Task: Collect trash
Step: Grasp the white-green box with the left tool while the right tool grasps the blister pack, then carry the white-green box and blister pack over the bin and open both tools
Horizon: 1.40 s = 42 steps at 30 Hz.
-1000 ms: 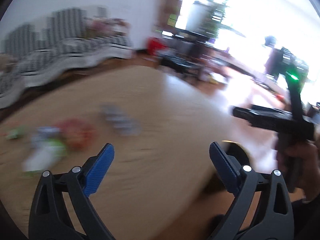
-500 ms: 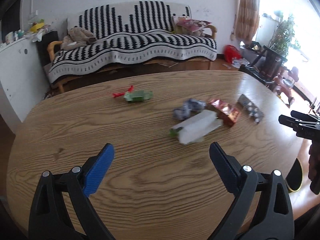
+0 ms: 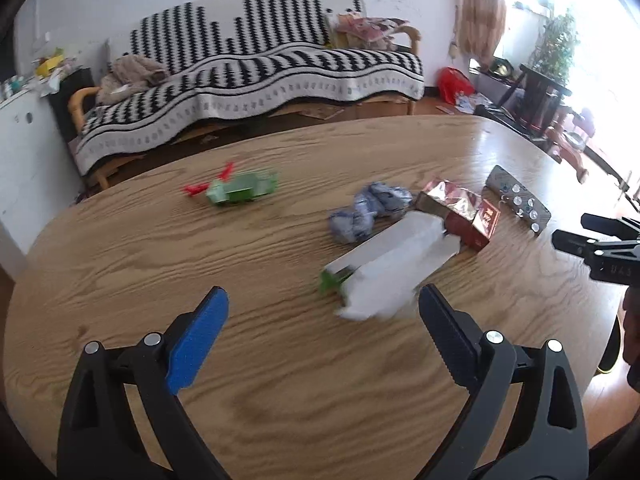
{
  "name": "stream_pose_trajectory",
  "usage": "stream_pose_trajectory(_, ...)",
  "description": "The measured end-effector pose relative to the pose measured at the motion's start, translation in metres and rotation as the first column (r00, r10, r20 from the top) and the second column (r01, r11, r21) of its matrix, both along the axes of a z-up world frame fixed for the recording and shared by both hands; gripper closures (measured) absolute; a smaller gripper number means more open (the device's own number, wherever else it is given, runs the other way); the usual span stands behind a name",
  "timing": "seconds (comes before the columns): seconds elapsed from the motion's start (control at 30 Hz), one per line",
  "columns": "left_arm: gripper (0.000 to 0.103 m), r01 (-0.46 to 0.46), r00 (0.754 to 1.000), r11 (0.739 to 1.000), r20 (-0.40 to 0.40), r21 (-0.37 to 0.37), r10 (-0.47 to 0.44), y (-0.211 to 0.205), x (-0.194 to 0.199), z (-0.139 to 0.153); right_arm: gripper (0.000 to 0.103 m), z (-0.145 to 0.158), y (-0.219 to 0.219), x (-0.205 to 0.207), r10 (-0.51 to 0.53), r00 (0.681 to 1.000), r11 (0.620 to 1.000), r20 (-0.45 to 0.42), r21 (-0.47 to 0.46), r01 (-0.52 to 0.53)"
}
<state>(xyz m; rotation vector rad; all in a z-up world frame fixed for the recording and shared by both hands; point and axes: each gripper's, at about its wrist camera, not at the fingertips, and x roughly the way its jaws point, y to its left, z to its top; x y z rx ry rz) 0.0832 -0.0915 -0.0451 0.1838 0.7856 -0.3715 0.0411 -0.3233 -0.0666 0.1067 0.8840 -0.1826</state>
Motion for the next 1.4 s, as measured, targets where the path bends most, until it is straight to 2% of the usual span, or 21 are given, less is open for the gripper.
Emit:
stream_pose_trajectory(0.13, 0.01, 0.082, 0.995, 0.994, -0.051, -0.072, -0.086, -0.022, 0.017, -0.01, 0.016, -0.013, -0.017, 0.013, -0.053, 0.999, 0.999, 0.005, 0.01, 0.053)
stream_pose_trajectory(0.23, 0.01, 0.127, 0.991, 0.991, -0.03, -0.042, -0.128, -0.039, 0.021, -0.017, 0.016, -0.019, -0.023, 0.026, -0.057, 0.998, 0.998, 0.013, 0.005, 0.057)
stream_pose_trajectory(0.3, 0.01, 0.117, 0.992, 0.993, -0.033, -0.018, -0.118, -0.045, 0.025, -0.025, 0.016, -0.019, -0.026, 0.033, -0.061, 0.998, 0.998, 0.032, -0.012, 0.061)
stream_pose_trajectory(0.43, 0.01, 0.091, 0.992, 0.995, -0.084, -0.029, -0.093, -0.049, 0.039, -0.038, 0.016, -0.029, -0.023, 0.055, -0.063, 0.998, 0.997, 0.007, -0.041, 0.063)
stream_pose_trajectory(0.47, 0.012, 0.093, 0.992, 0.995, -0.085, -0.021, -0.094, -0.052, 0.041, -0.04, 0.016, -0.032, -0.022, 0.058, -0.063, 0.998, 0.997, 0.004, -0.054, 0.063)
stream_pose_trajectory(0.5, 0.021, 0.091, 0.992, 0.996, -0.082, -0.015, -0.092, -0.053, 0.041, -0.04, 0.019, -0.035, -0.023, 0.062, -0.063, 0.998, 0.996, -0.004, -0.061, 0.062)
stream_pose_trajectory(0.57, 0.034, 0.093, 0.991, 0.996, -0.096, -0.005, -0.093, -0.055, 0.042, -0.043, 0.033, -0.042, -0.026, 0.07, -0.058, 0.998, 0.998, -0.029, -0.039, 0.057)
stream_pose_trajectory(0.63, 0.045, 0.099, 0.991, 0.995, -0.086, -0.002, -0.099, -0.056, 0.039, -0.042, 0.064, -0.045, -0.032, 0.071, -0.061, 0.998, 0.998, -0.027, -0.003, 0.061)
stream_pose_trajectory(0.67, 0.052, 0.115, 0.991, 0.993, -0.076, 0.007, -0.114, -0.058, 0.036, -0.039, 0.071, -0.044, -0.034, 0.071, -0.068, 0.997, 0.998, -0.024, 0.007, 0.068)
stream_pose_trajectory(0.77, 0.076, 0.131, 0.989, 0.991, -0.071, 0.003, -0.13, -0.058, 0.028, -0.033, 0.072, -0.041, -0.044, 0.067, -0.091, 0.996, 0.993, -0.014, 0.076, 0.092)
stream_pose_trajectory(0.8, 0.082, 0.127, 0.988, 0.992, -0.081, -0.009, -0.127, -0.056, 0.027, -0.03, 0.073, -0.039, -0.046, 0.064, -0.099, 0.995, 0.991, -0.008, 0.089, 0.1)
stream_pose_trajectory(0.83, 0.084, 0.122, 0.989, 0.992, -0.084, -0.011, -0.123, -0.055, 0.027, -0.028, 0.073, -0.037, -0.047, 0.063, -0.099, 0.995, 0.991, -0.005, 0.093, 0.099)
stream_pose_trajectory(0.97, 0.087, 0.101, 0.993, 0.995, -0.064, 0.011, -0.1, -0.045, 0.02, -0.02, 0.073, -0.018, -0.044, 0.05, -0.086, 0.996, 0.992, 0.027, 0.091, 0.083)
stream_pose_trajectory(1.17, 0.087, 0.045, 0.999, 0.999, -0.012, -0.01, -0.045, -0.035, 0.007, 0.006, 0.073, 0.015, -0.043, 0.015, -0.064, 0.995, 0.997, 0.077, 0.043, 0.061)
stream_pose_trajectory(1.4, 0.087, 0.064, 0.998, 0.996, 0.028, -0.054, -0.063, -0.064, -0.02, 0.035, 0.073, 0.042, -0.08, -0.048, -0.109, 0.989, 0.994, 0.097, 0.009, 0.109)
